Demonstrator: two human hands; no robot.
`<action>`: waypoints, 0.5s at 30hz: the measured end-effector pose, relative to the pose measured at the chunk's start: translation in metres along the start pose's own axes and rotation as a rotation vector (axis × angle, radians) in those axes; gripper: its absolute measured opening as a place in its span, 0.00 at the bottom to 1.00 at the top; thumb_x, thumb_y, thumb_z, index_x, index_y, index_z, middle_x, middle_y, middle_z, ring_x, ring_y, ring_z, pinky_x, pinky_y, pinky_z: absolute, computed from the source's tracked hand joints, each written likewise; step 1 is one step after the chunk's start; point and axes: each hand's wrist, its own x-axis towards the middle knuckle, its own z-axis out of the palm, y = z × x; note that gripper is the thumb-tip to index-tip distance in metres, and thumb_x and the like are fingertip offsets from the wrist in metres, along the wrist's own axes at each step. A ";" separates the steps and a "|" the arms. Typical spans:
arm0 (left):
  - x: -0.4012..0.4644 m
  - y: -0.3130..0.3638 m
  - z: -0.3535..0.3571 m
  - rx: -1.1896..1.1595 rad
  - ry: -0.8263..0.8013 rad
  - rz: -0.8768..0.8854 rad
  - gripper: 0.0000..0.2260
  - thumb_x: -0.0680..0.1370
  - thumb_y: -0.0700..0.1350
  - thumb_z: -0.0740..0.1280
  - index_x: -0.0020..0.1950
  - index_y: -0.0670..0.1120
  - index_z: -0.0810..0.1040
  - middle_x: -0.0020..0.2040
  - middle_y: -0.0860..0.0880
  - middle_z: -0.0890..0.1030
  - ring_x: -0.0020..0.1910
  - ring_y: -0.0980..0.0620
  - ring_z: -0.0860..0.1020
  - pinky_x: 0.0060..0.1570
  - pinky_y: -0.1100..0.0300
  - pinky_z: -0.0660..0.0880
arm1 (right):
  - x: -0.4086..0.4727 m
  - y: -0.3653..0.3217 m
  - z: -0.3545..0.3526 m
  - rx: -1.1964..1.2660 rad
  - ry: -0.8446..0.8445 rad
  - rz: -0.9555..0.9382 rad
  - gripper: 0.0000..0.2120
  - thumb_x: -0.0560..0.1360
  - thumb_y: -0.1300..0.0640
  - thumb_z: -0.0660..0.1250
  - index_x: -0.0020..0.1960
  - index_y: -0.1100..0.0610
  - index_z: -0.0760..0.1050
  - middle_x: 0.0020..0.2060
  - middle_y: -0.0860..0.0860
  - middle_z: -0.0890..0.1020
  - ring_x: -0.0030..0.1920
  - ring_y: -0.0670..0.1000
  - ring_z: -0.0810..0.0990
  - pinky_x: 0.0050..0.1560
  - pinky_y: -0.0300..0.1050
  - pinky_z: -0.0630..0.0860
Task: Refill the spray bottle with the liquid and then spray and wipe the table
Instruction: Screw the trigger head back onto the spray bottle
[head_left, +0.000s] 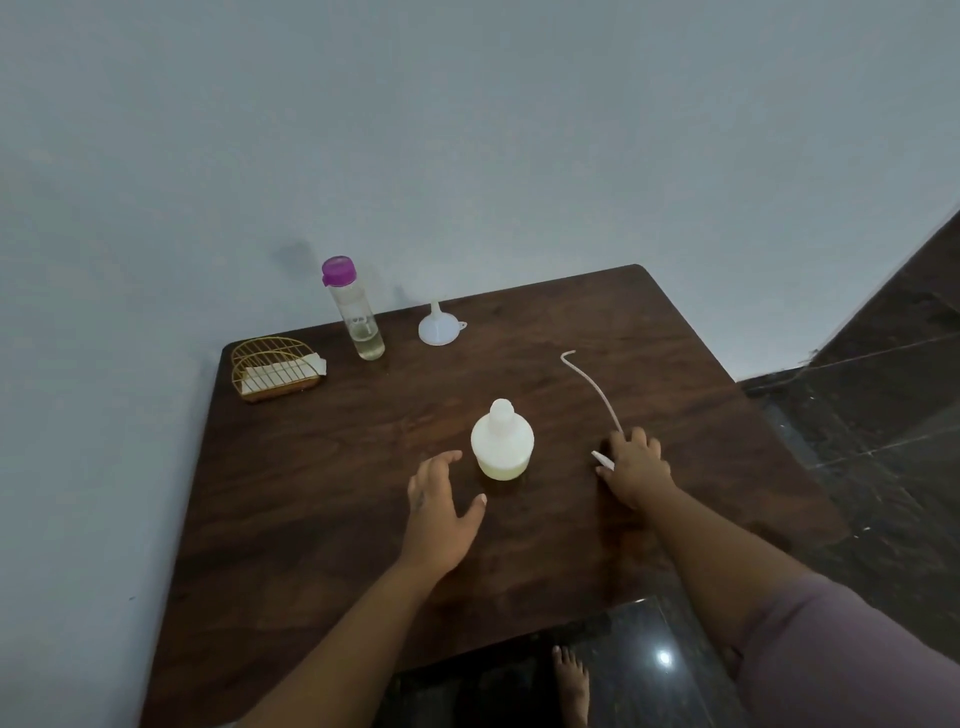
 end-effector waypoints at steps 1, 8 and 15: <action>0.001 0.002 0.000 -0.004 -0.003 -0.002 0.26 0.77 0.46 0.70 0.73 0.50 0.65 0.72 0.52 0.65 0.73 0.50 0.60 0.68 0.56 0.63 | -0.004 -0.001 -0.001 0.028 -0.001 -0.013 0.22 0.76 0.46 0.65 0.66 0.53 0.65 0.65 0.55 0.64 0.64 0.59 0.64 0.59 0.58 0.71; 0.011 0.016 -0.005 -0.115 0.083 0.038 0.20 0.78 0.39 0.66 0.69 0.51 0.69 0.69 0.51 0.69 0.70 0.50 0.66 0.67 0.45 0.71 | -0.079 -0.044 -0.039 0.770 0.259 -0.130 0.30 0.75 0.49 0.68 0.72 0.50 0.60 0.66 0.51 0.71 0.63 0.53 0.73 0.59 0.49 0.75; 0.034 0.039 -0.025 -0.267 0.081 -0.007 0.24 0.78 0.40 0.69 0.73 0.49 0.66 0.68 0.50 0.74 0.63 0.53 0.73 0.66 0.53 0.73 | -0.158 -0.046 -0.091 1.138 0.003 -0.265 0.15 0.74 0.50 0.65 0.60 0.45 0.76 0.53 0.52 0.82 0.51 0.54 0.82 0.45 0.45 0.81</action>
